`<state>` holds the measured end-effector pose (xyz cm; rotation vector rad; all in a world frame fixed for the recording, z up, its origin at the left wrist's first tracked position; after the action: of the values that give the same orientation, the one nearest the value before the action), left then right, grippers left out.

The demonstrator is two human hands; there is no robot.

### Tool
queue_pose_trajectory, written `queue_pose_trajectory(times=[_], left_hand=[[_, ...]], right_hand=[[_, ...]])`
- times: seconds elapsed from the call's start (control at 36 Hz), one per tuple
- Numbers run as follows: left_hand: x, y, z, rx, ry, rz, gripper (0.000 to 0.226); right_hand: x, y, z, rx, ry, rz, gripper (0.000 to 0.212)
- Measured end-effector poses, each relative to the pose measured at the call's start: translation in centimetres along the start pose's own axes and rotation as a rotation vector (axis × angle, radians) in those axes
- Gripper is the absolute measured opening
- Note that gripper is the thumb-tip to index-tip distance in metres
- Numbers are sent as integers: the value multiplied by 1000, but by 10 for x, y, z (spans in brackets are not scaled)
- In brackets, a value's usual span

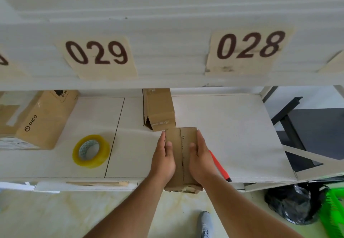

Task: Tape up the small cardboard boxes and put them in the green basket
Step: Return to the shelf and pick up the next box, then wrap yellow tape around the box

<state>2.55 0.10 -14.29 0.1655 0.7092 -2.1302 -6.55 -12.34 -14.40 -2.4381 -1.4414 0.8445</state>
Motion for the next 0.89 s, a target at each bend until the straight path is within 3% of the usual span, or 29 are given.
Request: queue_pose_trajectory(times=[0.19,0.61,0.89], left_hand=[[-1,0,-3,-4,-1,24,50],[5,6,-3,-16,40,-64,55],[10,4,-5,-5,12,-15,56]], right_hand=[[0,1,3,11,54,8,55],[13,0,4,10,57,-160,68],[15,-20,28,0,75,-96,68]])
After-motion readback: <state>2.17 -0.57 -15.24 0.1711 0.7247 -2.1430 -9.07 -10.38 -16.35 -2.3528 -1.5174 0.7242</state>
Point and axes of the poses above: each hand's wrist, its own y-axis towards the middle knuckle, its own x-axis out of the palm, z = x × y, the point moved 10 cm from there along y, towards the middle knuckle, and after that the axes turned 7 degrees about -z, right-handed, at the moved point
